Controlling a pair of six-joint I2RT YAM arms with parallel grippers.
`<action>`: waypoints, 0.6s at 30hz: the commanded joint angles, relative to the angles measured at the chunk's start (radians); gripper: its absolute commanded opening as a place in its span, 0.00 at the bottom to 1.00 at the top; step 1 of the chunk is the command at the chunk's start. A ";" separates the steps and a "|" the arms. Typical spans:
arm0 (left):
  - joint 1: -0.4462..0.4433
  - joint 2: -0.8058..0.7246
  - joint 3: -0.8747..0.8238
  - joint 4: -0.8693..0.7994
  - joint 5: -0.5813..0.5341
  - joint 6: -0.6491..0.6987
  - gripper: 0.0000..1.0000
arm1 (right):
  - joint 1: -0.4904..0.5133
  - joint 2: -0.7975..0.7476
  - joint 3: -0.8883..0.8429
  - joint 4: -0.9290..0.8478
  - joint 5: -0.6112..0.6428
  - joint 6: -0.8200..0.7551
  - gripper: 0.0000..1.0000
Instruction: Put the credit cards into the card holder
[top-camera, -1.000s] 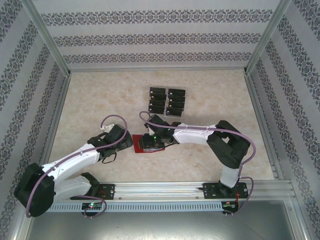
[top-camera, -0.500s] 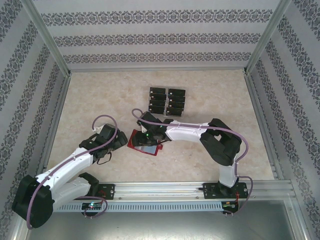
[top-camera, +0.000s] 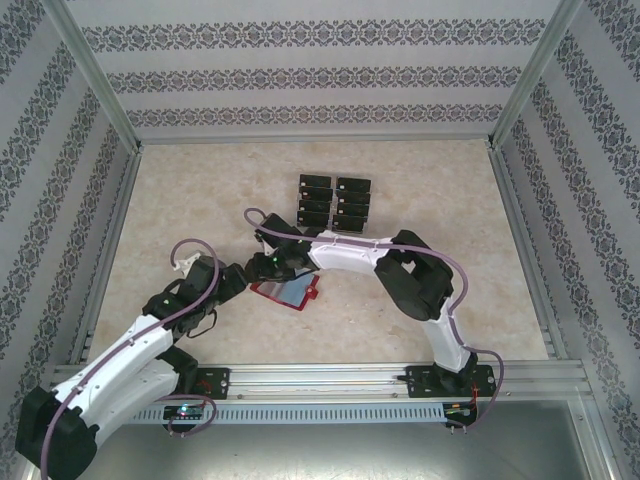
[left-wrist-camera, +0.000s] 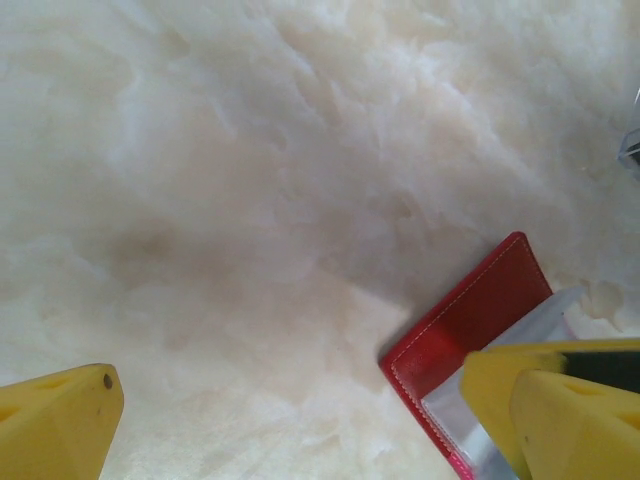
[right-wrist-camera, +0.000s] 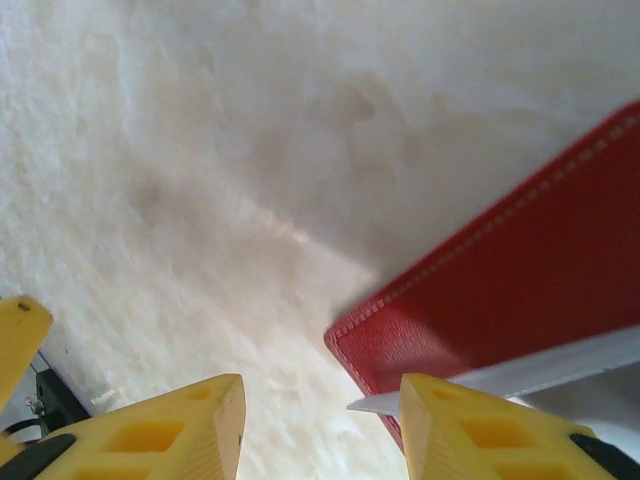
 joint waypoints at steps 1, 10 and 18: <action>0.012 -0.016 -0.010 -0.053 -0.021 -0.013 1.00 | -0.007 0.038 0.058 -0.035 -0.027 -0.016 0.46; 0.011 0.045 -0.012 0.005 0.036 0.015 1.00 | -0.032 0.027 0.150 -0.041 -0.041 -0.025 0.47; 0.012 0.149 0.024 0.087 0.125 0.092 1.00 | -0.085 -0.090 0.133 -0.025 -0.030 -0.023 0.51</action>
